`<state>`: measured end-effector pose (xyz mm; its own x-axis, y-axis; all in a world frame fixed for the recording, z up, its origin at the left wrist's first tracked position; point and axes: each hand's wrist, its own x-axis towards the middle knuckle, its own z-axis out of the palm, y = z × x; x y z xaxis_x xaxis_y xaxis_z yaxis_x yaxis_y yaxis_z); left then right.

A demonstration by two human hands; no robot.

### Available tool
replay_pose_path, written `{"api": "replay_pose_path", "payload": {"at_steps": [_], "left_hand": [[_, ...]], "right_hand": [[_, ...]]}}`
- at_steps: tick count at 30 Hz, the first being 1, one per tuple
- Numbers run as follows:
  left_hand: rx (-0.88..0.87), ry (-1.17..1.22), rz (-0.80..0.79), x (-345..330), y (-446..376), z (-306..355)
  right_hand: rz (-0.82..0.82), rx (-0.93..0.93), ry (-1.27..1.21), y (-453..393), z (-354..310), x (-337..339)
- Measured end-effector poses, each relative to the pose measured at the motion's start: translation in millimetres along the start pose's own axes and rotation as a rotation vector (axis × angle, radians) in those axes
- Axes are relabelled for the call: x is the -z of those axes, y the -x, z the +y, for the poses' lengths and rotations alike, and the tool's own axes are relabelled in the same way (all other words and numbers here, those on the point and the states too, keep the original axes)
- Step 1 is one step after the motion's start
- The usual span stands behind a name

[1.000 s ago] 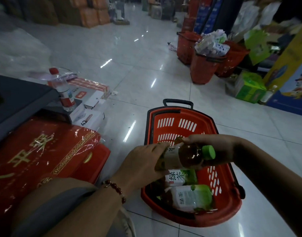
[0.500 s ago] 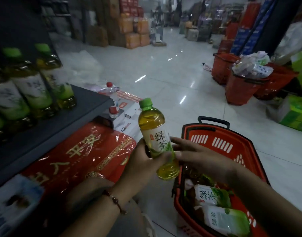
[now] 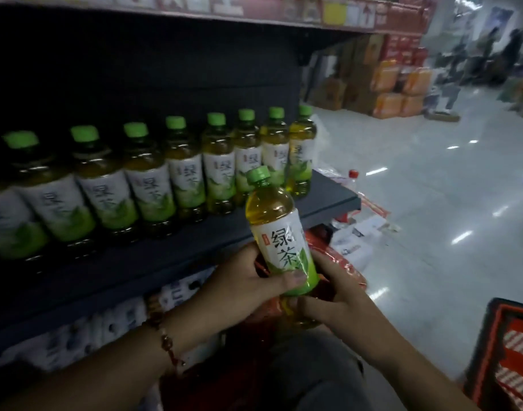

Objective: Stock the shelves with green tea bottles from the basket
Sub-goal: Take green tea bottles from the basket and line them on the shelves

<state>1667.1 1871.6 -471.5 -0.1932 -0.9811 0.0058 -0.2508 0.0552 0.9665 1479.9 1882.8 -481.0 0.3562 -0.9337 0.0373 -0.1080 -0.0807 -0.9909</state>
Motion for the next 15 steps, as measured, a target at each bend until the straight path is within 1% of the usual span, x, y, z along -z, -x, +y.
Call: {"api": "replay_pose_path", "payload": {"at_steps": [3,6,11,15], "left_hand": [[0.047,-0.003,0.097,41,22,-9],[0.037,0.005,0.222,73,46,-15],[0.04,-0.018,0.398,119,78,-25],[0.016,-0.114,0.55,148,97,-26]], "right_hand": [[-0.117,0.054,0.026,-23,-5,-41],[-0.214,0.061,-0.01,-42,-11,-83],[-0.297,0.118,-0.005,-65,-14,-145],[-0.315,0.177,0.038,-81,-22,-184]]}}
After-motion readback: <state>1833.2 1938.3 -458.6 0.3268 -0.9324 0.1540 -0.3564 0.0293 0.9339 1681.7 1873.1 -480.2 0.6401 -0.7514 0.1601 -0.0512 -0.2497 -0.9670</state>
